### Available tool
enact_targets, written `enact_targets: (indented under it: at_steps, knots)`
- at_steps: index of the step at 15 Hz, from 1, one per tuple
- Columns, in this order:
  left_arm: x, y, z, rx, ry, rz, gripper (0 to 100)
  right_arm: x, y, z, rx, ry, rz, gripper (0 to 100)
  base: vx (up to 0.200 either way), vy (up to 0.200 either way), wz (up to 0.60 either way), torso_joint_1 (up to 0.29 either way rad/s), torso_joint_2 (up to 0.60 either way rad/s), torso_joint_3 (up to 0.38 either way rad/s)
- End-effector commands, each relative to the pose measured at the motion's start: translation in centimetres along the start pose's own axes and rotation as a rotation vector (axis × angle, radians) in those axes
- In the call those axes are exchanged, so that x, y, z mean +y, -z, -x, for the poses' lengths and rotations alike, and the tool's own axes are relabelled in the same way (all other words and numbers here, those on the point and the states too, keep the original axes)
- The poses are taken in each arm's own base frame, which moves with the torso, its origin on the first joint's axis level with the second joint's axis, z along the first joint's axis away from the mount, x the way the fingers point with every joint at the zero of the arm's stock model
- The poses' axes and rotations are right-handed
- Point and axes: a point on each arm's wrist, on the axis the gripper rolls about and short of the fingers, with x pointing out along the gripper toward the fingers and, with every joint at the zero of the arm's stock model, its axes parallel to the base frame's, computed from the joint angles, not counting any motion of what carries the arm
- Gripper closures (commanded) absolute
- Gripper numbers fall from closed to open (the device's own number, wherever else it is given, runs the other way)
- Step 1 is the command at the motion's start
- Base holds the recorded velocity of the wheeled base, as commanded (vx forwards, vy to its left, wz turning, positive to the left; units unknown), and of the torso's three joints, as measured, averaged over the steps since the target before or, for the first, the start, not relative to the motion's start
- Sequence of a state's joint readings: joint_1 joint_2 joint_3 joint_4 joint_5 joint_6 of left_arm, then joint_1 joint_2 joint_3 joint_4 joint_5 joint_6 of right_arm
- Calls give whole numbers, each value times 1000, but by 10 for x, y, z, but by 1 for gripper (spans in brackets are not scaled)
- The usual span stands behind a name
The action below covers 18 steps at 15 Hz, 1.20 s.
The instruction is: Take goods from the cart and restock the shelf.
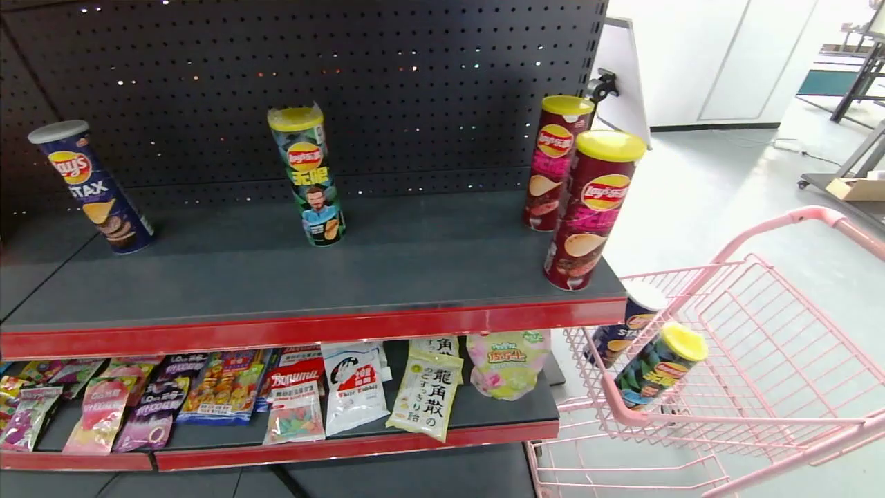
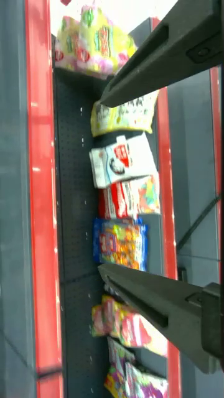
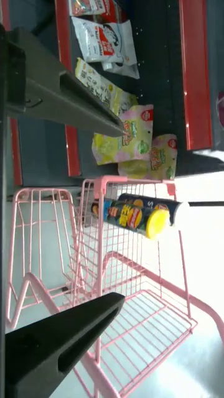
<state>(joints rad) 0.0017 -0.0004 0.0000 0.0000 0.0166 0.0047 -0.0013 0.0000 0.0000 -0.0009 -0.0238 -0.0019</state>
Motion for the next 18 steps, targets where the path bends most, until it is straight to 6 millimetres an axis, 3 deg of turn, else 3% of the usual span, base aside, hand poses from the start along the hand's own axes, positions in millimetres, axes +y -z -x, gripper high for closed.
enact_targets:
  at_steps: [1,6,13,18]
  knots:
    - [0,0,0,0,0,0,0,0,0,0,-1,-1,0,0,0,0,-600,-7,2,2]
    - [0,0,0,0,0,0,0,0,0,0,-1,1,-3,0,0,0,-600,3,2,1]
    - [0,0,0,0,0,0,0,0,0,0,-1,1,-5,0,0,0,0,-8,20,14]
    - [0,0,0,0,0,0,0,0,0,0,-1,1,-7,0,0,0,0,-133,357,216]
